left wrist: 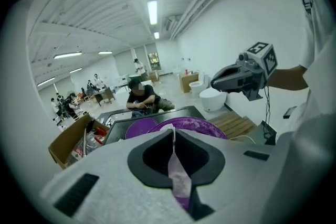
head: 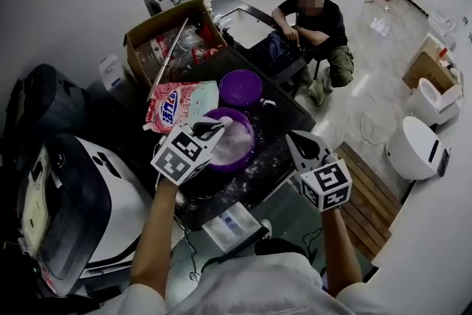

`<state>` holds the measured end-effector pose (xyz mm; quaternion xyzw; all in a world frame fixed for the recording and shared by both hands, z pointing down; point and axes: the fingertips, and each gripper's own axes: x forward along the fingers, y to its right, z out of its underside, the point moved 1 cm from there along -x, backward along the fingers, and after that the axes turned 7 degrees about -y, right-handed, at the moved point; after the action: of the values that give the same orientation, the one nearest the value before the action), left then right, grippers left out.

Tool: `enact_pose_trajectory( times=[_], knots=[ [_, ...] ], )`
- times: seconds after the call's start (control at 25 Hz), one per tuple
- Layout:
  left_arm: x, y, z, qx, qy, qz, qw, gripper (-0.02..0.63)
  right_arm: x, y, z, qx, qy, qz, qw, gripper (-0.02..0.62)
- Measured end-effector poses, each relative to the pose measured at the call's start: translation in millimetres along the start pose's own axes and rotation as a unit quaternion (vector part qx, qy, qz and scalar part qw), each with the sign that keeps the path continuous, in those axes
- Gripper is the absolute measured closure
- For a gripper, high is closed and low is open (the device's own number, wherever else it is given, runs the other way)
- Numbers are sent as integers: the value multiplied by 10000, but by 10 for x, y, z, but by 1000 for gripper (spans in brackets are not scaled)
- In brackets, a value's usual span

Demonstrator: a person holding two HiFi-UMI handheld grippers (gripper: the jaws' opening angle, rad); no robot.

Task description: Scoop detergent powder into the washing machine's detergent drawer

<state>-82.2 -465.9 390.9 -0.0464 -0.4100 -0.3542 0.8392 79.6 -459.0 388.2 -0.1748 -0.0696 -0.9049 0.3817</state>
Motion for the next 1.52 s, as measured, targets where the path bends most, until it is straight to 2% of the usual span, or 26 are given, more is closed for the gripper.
enact_pose_trajectory(
  times=[0.12,0.24,0.4,0.64,1.08,1.32,1.52],
  knots=[
    [173,61,22,296,-400,202,9986,591,85,75,63,22,-66,-76,9999,589],
    [322,109,35,426,-648,411,9961,591,135,139,99,32,-120,-115,9999,589],
    [487,140,123,641,-1052,492,9912,591,156,185,156,74,-181,-158,9997,590],
    [662,219,168,814,-1340,549,9861,591,169,181,244,98,-244,-217,9994,589],
    [742,336,216,773,-1662,977,9782,591,184,203,280,106,-279,-250,9992,589],
    [753,390,239,462,-1740,1344,9744,591,148,240,309,139,-292,-207,9993,589],
    [741,476,255,419,-1906,1624,9672,591,130,251,314,190,-276,-228,9992,589]
  ],
)
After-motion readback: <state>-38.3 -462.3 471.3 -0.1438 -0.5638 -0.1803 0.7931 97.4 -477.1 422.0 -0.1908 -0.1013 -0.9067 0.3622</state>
